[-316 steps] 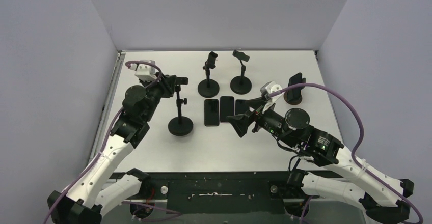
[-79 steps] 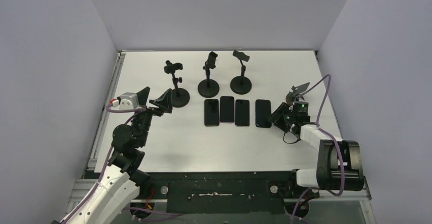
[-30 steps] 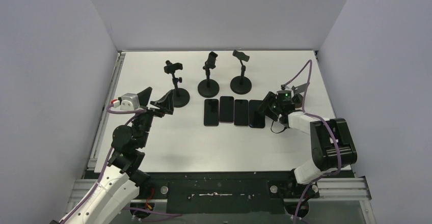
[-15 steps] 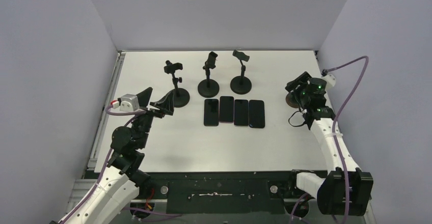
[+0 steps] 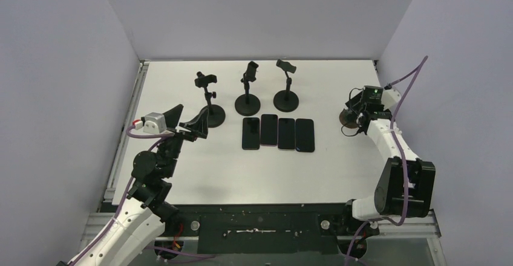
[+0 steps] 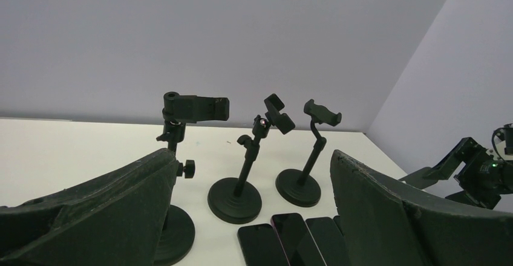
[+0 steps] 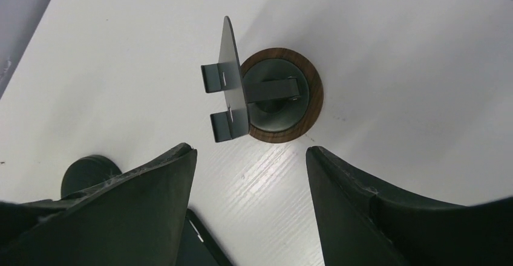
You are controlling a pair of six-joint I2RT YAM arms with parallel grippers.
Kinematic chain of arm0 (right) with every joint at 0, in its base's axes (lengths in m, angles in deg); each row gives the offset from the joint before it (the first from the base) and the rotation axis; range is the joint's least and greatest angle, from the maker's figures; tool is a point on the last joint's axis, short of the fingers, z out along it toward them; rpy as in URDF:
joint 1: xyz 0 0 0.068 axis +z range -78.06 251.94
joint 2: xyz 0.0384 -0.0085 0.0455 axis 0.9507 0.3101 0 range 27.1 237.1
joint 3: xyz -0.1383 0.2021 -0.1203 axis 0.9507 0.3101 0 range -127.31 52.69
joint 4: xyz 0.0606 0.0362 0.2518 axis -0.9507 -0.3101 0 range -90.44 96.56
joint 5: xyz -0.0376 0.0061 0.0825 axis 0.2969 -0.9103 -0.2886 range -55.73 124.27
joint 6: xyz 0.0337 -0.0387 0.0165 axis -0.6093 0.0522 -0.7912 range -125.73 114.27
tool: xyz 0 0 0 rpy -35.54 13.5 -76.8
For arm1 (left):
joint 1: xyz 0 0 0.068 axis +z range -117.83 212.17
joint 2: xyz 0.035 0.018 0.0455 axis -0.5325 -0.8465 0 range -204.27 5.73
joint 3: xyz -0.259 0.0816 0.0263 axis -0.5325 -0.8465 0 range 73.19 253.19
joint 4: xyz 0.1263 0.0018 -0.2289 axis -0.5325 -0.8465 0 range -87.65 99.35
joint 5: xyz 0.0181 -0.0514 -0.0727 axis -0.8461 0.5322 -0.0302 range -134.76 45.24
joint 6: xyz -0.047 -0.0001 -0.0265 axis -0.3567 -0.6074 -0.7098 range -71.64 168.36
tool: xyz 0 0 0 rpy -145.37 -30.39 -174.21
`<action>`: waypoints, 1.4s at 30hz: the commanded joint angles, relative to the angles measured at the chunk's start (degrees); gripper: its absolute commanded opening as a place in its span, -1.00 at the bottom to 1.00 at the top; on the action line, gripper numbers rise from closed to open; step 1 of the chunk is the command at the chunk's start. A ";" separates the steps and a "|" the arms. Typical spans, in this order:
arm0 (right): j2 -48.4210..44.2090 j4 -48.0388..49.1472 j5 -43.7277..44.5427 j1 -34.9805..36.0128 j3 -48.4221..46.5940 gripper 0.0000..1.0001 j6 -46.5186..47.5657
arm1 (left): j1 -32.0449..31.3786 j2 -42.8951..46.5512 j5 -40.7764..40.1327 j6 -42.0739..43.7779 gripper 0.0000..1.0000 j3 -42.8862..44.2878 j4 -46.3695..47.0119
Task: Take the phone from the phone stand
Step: Pick up the phone stand at the center of the board, then place the phone stand at the center of the board.
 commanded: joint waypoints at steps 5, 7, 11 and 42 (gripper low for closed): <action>8.07 7.39 1.69 -0.92 -4.43 0.26 3.62 | -0.27 0.46 -0.41 -0.01 0.92 0.73 1.06; 9.69 8.41 1.94 -0.92 -5.20 0.18 4.15 | -0.24 0.38 -0.48 0.04 0.92 0.73 0.99; 12.62 8.28 2.60 -0.85 -7.67 -0.14 5.43 | -0.24 0.14 -0.46 0.01 0.92 0.73 1.01; 25.04 32.49 -30.08 8.57 -13.80 -1.00 10.58 | -0.24 -0.90 -0.11 0.36 0.92 0.95 0.72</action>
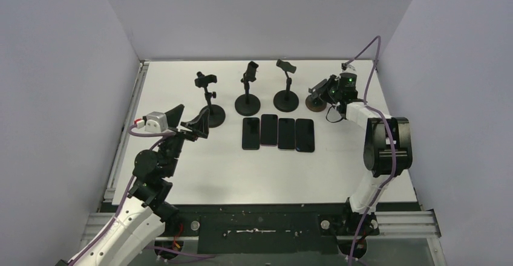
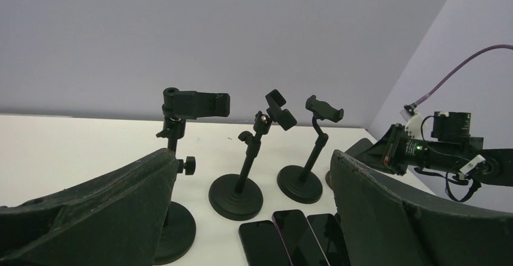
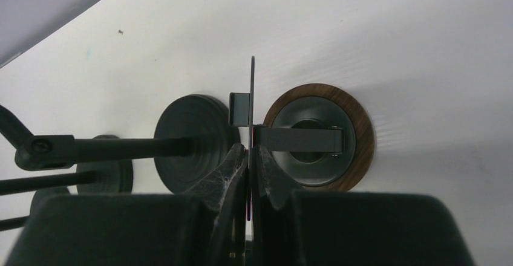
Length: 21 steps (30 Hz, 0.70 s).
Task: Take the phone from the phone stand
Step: Place the phone stand at the center of the board.
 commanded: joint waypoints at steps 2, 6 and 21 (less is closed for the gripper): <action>1.04 9.23 -6.01 1.54 -2.82 -1.00 -2.20 | -0.19 -0.11 -0.28 0.46 0.92 0.95 0.71; 1.33 8.37 -6.06 2.26 -2.81 -1.00 -1.95 | -0.19 -0.15 -0.26 0.49 0.92 0.99 0.78; -5.48 1.61 -0.25 2.23 0.09 0.43 -1.06 | -0.77 -2.66 -9.07 -8.07 0.95 3.49 -1.20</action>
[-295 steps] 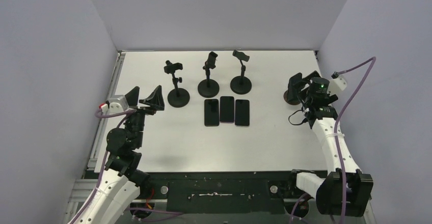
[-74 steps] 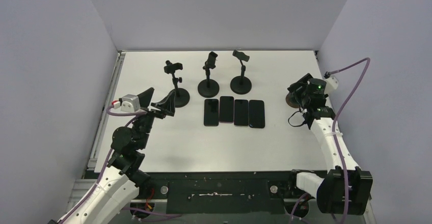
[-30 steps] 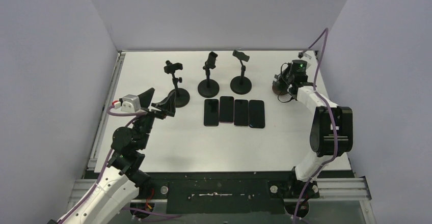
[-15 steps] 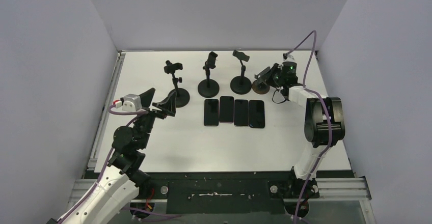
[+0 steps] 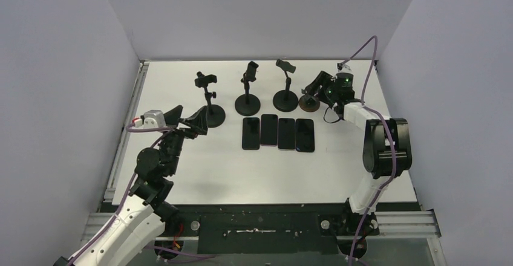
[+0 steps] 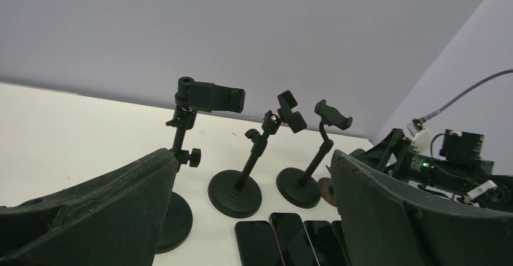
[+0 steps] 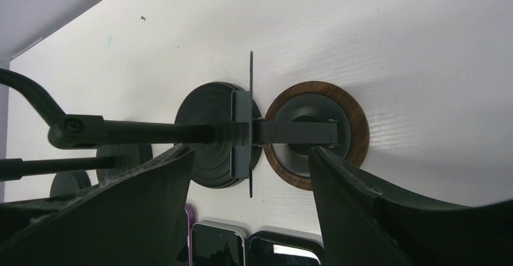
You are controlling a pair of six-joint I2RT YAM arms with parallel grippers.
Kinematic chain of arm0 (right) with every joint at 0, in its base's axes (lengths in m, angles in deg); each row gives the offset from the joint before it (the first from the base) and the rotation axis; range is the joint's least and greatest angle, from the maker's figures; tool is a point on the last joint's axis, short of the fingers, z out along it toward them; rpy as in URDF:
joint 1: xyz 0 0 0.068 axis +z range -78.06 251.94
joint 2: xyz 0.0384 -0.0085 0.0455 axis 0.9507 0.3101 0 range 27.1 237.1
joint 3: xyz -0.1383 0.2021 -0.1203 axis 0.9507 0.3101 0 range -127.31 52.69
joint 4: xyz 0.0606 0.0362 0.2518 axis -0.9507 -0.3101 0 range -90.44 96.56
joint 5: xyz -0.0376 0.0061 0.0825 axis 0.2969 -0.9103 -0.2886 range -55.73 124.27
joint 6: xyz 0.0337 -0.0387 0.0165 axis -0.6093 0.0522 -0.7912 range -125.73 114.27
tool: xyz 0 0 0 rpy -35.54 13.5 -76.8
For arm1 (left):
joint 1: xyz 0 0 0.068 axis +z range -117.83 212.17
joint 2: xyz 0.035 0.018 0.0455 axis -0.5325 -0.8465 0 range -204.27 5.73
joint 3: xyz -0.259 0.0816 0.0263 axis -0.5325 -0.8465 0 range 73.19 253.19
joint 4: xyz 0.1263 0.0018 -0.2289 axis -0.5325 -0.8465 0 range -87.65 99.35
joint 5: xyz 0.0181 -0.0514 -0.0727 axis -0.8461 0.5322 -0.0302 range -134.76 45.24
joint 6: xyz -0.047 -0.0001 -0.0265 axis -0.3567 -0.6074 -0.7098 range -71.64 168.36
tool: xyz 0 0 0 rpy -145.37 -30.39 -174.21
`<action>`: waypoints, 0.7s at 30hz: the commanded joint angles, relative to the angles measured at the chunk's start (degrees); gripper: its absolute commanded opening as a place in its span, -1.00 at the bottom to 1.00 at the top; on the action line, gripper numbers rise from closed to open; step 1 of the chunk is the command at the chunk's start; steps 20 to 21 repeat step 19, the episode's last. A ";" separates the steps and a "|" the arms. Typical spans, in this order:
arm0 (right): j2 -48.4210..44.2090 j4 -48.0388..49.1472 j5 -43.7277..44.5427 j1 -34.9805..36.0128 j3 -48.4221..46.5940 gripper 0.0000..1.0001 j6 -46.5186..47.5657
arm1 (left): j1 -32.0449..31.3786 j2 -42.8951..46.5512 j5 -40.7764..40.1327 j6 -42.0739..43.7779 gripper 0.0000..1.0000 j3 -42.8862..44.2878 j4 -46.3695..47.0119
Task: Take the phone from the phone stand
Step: Place the phone stand at the center of the board, then reset both arms
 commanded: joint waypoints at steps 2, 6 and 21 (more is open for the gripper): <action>-8.90 -2.95 5.86 0.12 -0.56 0.71 0.38 | -0.78 -2.98 -6.02 -5.73 0.95 5.59 -4.53; -16.24 -7.16 11.54 0.40 -0.65 0.79 -1.51 | -1.65 -6.99 -13.51 -12.92 0.95 10.68 -13.45; -39.06 -11.90 17.04 7.99 4.64 1.00 -0.45 | -3.40 -11.05 -19.87 -22.97 0.95 16.57 -22.55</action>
